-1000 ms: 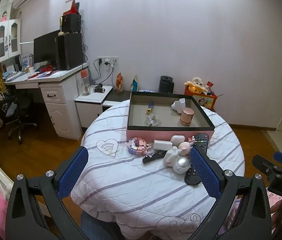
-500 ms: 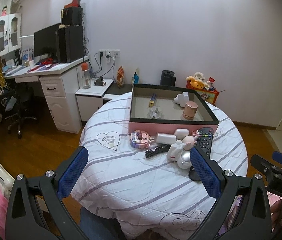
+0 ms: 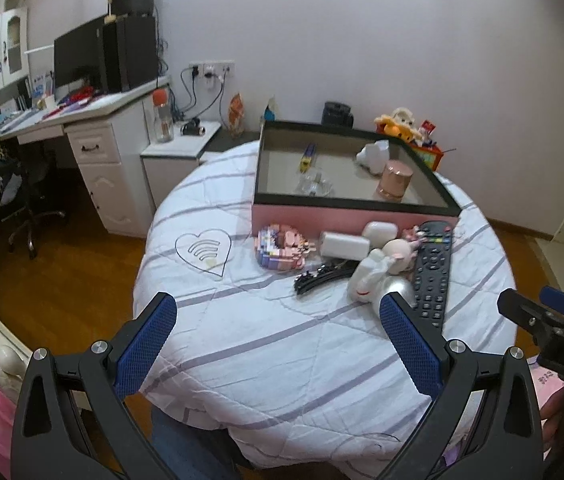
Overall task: Organize rigid objects
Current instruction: 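Withdraw both tools from the box toward the remaining items, then grasp the pink block figure with the left tool while the right tool grasps the black remote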
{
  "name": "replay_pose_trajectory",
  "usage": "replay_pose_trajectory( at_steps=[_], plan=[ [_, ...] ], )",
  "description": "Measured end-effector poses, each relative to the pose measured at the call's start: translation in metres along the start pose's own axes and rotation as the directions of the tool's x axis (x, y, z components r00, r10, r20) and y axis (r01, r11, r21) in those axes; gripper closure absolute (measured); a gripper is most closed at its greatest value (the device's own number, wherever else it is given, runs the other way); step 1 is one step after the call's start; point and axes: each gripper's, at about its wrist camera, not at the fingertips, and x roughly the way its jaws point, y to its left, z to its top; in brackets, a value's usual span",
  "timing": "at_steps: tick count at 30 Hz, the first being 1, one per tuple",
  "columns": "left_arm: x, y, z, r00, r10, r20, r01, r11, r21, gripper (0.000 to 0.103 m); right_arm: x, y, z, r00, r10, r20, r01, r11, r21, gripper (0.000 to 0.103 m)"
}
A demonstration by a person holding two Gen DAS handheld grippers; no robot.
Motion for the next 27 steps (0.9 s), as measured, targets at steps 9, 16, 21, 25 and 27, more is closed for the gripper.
replay_pose_trajectory(
  at_steps=[9, 16, 21, 25, 27],
  plan=[
    [0.049, 0.008, 0.006, 0.998, 0.037, -0.059, -0.036, 0.999, 0.015, 0.001, 0.052, -0.004, 0.01, 0.996, 0.045, -0.077, -0.043, 0.999, 0.03, 0.0],
    [0.095, 0.009, 0.017, 0.993, 0.053, -0.107, -0.048, 0.998, 0.048, 0.0, 0.083, -0.005, 0.016, 0.991, 0.061, -0.12, -0.056, 0.998, 0.042, 0.002],
    [0.125, 0.007, 0.023, 0.988, 0.062, -0.142, -0.053, 0.996, 0.071, 0.001, 0.103, -0.004, 0.02, 0.987, 0.076, -0.144, -0.071, 0.997, 0.044, 0.002],
    [0.144, 0.008, 0.025, 0.983, 0.067, -0.169, -0.054, 0.995, 0.08, 0.001, 0.116, -0.003, 0.022, 0.983, 0.086, -0.161, -0.079, 0.996, 0.051, 0.013],
    [0.153, 0.009, 0.027, 0.981, 0.067, -0.184, -0.053, 0.995, 0.082, 0.001, 0.124, -0.002, 0.022, 0.98, 0.089, -0.178, -0.081, 0.995, 0.05, 0.026]
  ],
)
